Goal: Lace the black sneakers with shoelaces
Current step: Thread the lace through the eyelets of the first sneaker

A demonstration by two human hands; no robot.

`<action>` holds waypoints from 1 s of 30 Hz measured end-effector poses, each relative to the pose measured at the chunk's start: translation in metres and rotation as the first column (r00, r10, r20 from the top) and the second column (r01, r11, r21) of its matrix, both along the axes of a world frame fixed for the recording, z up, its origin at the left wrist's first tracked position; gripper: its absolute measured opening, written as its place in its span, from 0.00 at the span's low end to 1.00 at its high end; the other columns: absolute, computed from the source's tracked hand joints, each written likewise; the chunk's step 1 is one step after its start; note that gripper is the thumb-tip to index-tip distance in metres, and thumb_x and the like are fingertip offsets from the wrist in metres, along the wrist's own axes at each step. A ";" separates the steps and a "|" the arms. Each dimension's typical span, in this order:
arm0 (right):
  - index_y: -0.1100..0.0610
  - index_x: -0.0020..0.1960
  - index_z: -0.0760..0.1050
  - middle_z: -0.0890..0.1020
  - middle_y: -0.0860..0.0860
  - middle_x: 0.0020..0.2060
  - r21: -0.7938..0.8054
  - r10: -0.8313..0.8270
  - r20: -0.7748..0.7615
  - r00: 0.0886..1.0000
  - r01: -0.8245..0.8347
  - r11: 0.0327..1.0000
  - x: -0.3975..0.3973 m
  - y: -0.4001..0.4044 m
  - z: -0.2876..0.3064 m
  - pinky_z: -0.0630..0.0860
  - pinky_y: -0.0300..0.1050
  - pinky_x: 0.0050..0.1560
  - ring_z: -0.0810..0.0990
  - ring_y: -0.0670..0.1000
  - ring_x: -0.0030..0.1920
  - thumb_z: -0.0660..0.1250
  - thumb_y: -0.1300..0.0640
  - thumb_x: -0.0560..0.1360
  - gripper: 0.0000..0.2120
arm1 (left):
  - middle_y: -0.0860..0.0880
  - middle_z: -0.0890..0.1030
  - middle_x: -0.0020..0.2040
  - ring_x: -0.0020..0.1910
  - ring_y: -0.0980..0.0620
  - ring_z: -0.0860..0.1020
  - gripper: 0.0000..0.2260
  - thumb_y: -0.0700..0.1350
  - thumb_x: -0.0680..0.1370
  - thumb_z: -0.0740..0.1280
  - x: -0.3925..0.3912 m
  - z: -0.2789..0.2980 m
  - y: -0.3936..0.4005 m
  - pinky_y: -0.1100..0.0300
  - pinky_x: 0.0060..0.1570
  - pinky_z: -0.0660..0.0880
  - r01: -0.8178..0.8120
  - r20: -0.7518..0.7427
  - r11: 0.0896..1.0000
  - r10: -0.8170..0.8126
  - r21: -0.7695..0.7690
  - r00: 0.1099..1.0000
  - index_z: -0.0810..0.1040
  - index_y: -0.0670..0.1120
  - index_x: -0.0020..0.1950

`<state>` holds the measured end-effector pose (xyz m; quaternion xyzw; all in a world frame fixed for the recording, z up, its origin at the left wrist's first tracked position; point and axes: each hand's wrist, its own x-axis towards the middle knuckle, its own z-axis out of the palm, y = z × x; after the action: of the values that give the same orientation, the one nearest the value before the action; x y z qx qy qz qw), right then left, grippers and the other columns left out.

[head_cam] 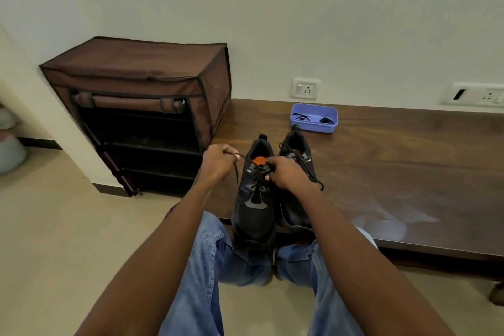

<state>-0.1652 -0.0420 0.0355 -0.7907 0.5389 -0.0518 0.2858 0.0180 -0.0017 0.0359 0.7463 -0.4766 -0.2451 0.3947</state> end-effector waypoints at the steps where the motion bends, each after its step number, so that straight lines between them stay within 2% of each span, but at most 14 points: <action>1: 0.50 0.74 0.69 0.78 0.55 0.65 0.005 -0.006 -0.007 1.000 0.006 1.000 0.001 -0.001 0.001 0.78 0.54 0.58 0.78 0.58 0.59 0.67 0.58 0.79 0.24 | 0.48 0.84 0.42 0.39 0.54 0.81 0.03 0.38 0.77 0.70 0.004 0.000 0.002 0.65 0.41 0.76 -0.117 -0.098 0.991 0.111 -0.057 0.989 0.84 0.44 0.45; 4: 0.49 0.74 0.69 0.78 0.55 0.65 0.013 -0.023 -0.022 1.000 0.023 1.000 0.004 -0.005 0.001 0.78 0.54 0.58 0.78 0.59 0.59 0.67 0.58 0.79 0.25 | 0.44 0.84 0.41 0.32 0.54 0.79 0.06 0.36 0.77 0.67 0.012 -0.003 0.004 0.62 0.37 0.78 -0.465 -0.440 0.883 0.393 -0.063 0.807 0.84 0.42 0.47; 7: 0.48 0.70 0.73 0.79 0.55 0.62 0.022 -0.049 -0.026 0.998 0.050 0.999 0.005 -0.012 -0.002 0.78 0.54 0.57 0.79 0.59 0.57 0.67 0.59 0.78 0.22 | 0.41 0.84 0.42 0.29 0.53 0.79 0.07 0.33 0.77 0.65 0.024 0.001 0.001 0.60 0.36 0.80 -0.754 -0.759 0.657 0.495 0.009 0.422 0.83 0.41 0.47; 10: 0.49 0.72 0.72 0.78 0.55 0.65 0.044 -0.059 -0.038 0.998 0.061 0.997 0.005 -0.015 -0.002 0.75 0.55 0.63 0.77 0.59 0.62 0.71 0.57 0.77 0.25 | 0.44 0.83 0.42 0.35 0.52 0.83 0.07 0.35 0.79 0.66 0.046 0.002 0.004 0.61 0.38 0.82 -0.850 -0.896 0.492 0.441 0.190 0.055 0.80 0.37 0.55; 11: 0.50 0.73 0.71 0.77 0.56 0.66 0.044 -0.056 -0.042 0.998 0.058 0.997 0.005 -0.015 -0.001 0.74 0.55 0.64 0.76 0.59 0.63 0.71 0.57 0.77 0.26 | 0.45 0.82 0.44 0.40 0.51 0.84 0.11 0.37 0.80 0.64 0.049 0.001 0.005 0.60 0.41 0.82 -0.817 -0.895 0.537 0.442 0.212 0.059 0.78 0.37 0.61; 12: 0.50 0.74 0.70 0.76 0.56 0.67 0.045 -0.045 -0.059 0.997 0.047 0.998 0.007 -0.016 0.001 0.74 0.55 0.65 0.76 0.59 0.64 0.70 0.58 0.77 0.26 | 0.45 0.80 0.48 0.48 0.48 0.83 0.14 0.38 0.80 0.64 0.048 0.000 0.002 0.58 0.46 0.80 -0.758 -0.842 0.620 0.506 0.204 0.187 0.76 0.38 0.65; 14: 0.52 0.74 0.70 0.75 0.58 0.69 0.056 0.007 -0.090 0.996 -0.002 0.998 0.009 -0.018 0.007 0.73 0.54 0.66 0.75 0.60 0.64 0.66 0.59 0.80 0.23 | 0.42 0.72 0.65 0.67 0.41 0.72 0.19 0.39 0.78 0.66 0.036 -0.003 -0.001 0.50 0.62 0.72 -0.603 -0.328 0.788 0.606 0.126 0.725 0.74 0.46 0.69; 16: 0.53 0.74 0.71 0.73 0.57 0.70 0.056 0.041 -0.065 0.997 -0.037 0.998 0.012 -0.024 0.016 0.71 0.52 0.67 0.74 0.59 0.66 0.61 0.61 0.81 0.21 | 0.45 0.67 0.71 0.69 0.43 0.67 0.23 0.38 0.74 0.69 0.022 -0.005 -0.008 0.45 0.69 0.67 -0.263 0.141 0.965 0.259 0.010 0.956 0.75 0.52 0.68; 18: 0.49 0.72 0.73 0.73 0.56 0.70 0.045 0.053 -0.027 0.998 -0.052 0.998 0.015 -0.032 0.022 0.69 0.53 0.69 0.72 0.60 0.66 0.59 0.62 0.81 0.21 | 0.50 0.76 0.62 0.58 0.51 0.77 0.21 0.36 0.74 0.70 0.012 -0.010 -0.018 0.49 0.62 0.75 0.097 0.102 0.994 -0.101 0.049 0.990 0.77 0.54 0.63; 21: 0.49 0.66 0.78 0.79 0.56 0.60 0.091 0.125 0.012 0.992 -0.125 0.988 0.019 -0.032 0.022 0.73 0.55 0.63 0.76 0.59 0.59 0.60 0.61 0.80 0.18 | 0.54 0.82 0.44 0.46 0.54 0.80 0.10 0.41 0.74 0.74 0.002 -0.019 -0.019 0.53 0.52 0.78 0.311 -0.010 0.939 -0.313 0.149 0.950 0.80 0.55 0.50; 23: 0.55 0.61 0.81 0.82 0.54 0.51 0.102 0.120 0.085 0.989 -0.128 0.987 0.020 -0.030 0.017 0.76 0.51 0.55 0.79 0.55 0.53 0.64 0.63 0.79 0.13 | 0.54 0.78 0.33 0.34 0.57 0.77 0.06 0.41 0.75 0.74 0.000 -0.022 -0.019 0.61 0.40 0.76 0.324 -0.032 0.938 -0.322 0.126 0.946 0.80 0.52 0.43; 26: 0.61 0.51 0.81 0.80 0.51 0.41 0.079 0.034 0.160 0.987 -0.047 0.996 0.014 -0.034 0.014 0.73 0.43 0.43 0.77 0.50 0.45 0.64 0.66 0.79 0.07 | 0.55 0.76 0.30 0.25 0.65 0.72 0.08 0.41 0.78 0.71 -0.003 -0.020 -0.018 0.72 0.26 0.66 0.294 0.002 0.946 -0.297 0.133 0.955 0.80 0.49 0.39; 28: 0.59 0.49 0.78 0.80 0.52 0.44 0.078 0.046 0.137 0.989 -0.057 0.995 0.007 -0.038 0.011 0.71 0.43 0.47 0.77 0.51 0.47 0.64 0.65 0.79 0.05 | 0.52 0.80 0.35 0.33 0.63 0.78 0.09 0.37 0.80 0.66 -0.003 -0.016 -0.019 0.70 0.34 0.73 0.236 -0.111 0.968 -0.226 0.082 0.968 0.78 0.47 0.41; 30: 0.57 0.54 0.76 0.79 0.51 0.49 0.098 0.071 0.108 0.992 -0.082 0.992 0.000 -0.040 0.007 0.69 0.43 0.51 0.76 0.52 0.51 0.66 0.64 0.79 0.06 | 0.45 0.84 0.42 0.41 0.51 0.84 0.07 0.34 0.81 0.61 -0.003 -0.010 -0.018 0.60 0.46 0.80 0.146 -0.369 0.988 -0.116 0.053 0.922 0.75 0.43 0.47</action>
<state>-0.1651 -0.0821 0.0428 -0.7914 0.4943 -0.0544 0.3555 0.0152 -0.0200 0.0260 0.6693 -0.4337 -0.4240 0.4292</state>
